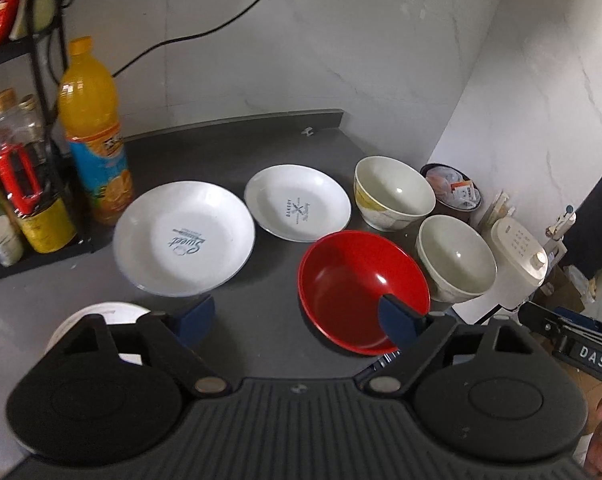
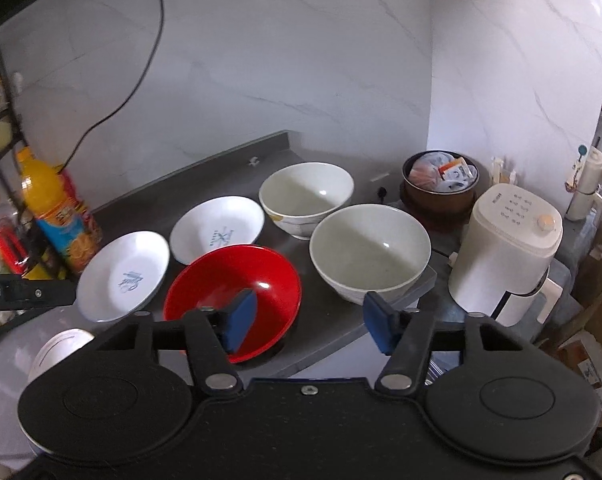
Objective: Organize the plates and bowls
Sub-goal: 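Move both grippers toward the large white bowl beside the red bowl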
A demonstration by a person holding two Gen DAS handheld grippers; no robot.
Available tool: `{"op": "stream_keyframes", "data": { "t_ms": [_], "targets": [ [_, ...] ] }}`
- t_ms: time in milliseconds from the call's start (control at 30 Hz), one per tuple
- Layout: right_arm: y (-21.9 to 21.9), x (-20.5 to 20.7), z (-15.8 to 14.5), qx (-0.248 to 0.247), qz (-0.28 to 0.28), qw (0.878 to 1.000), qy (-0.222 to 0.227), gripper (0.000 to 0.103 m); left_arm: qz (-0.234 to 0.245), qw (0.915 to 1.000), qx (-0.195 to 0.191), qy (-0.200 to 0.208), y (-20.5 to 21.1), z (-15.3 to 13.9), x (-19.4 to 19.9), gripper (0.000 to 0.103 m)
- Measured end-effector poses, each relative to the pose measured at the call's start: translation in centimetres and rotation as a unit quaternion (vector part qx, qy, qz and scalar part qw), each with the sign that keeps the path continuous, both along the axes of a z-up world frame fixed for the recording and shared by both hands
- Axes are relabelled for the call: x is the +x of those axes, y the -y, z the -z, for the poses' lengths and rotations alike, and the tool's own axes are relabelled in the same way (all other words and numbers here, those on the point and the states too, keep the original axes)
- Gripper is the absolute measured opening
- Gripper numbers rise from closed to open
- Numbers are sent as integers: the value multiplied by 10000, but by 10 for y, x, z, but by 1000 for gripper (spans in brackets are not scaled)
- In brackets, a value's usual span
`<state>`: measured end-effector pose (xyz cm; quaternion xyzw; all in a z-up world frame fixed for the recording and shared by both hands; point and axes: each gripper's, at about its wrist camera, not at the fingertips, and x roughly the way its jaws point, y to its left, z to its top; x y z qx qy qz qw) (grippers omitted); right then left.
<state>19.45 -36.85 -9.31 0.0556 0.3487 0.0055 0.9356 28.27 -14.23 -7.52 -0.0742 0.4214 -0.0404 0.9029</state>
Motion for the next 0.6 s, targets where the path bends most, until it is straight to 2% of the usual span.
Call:
{"op": "stream_keyframes", "data": {
  "t_ms": [333, 600],
  "targets": [
    [11, 25, 18, 20, 133, 9997, -188, 40, 252, 9996, -60, -145, 18, 14, 37, 75],
    [41, 50, 29, 123, 169, 9994, -267, 40, 242, 9993, -169, -243, 44, 23, 58, 70]
  ]
}}
